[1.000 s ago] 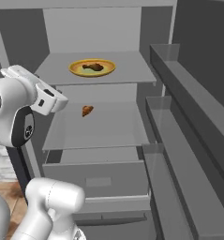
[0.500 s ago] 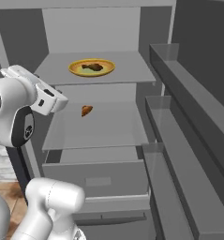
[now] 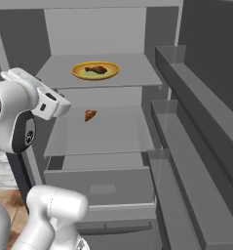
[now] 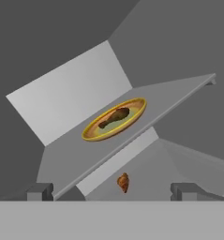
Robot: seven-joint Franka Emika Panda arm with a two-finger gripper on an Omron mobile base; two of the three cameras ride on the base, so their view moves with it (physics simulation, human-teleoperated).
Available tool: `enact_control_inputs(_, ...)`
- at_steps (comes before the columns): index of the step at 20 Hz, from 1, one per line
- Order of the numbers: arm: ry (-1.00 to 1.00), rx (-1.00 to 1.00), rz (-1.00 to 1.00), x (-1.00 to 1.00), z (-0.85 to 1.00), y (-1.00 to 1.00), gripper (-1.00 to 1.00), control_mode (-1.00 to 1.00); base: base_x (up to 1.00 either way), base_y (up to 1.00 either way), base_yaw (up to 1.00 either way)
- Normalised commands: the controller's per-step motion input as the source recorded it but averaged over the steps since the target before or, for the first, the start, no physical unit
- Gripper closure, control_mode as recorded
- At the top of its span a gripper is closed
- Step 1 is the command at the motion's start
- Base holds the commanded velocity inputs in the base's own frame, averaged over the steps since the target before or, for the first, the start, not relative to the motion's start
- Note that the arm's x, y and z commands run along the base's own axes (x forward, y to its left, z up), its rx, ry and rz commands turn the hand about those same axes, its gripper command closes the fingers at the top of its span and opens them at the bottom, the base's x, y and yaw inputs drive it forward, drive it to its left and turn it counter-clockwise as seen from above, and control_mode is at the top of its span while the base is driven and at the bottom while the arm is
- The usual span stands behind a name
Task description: Retrieve the chicken drumstick from the fridge and place it on the saucepan with marinade on the stove.
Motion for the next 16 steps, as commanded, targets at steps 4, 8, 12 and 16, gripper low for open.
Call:
enact_control_inputs(4, 0.00, 0.00, 0.00, 0.00, 0.00, 0.00, -1.00, 1.00, 0.18, -0.05, 0.05)
enact_control_inputs(8, 0.00, 0.00, 0.00, 0.00, 0.00, 0.00, -1.00, 1.00, 0.28, 0.00, 0.09)
enact_control_inputs(12, 0.00, 0.00, 0.00, 0.00, 0.00, 0.00, -1.00, 1.00, 0.33, 0.00, 0.04)
enact_control_inputs(16, 0.00, 0.00, 0.00, 0.11, 0.07, 0.09, -1.00, -1.00, 0.35, 0.21, 0.00)
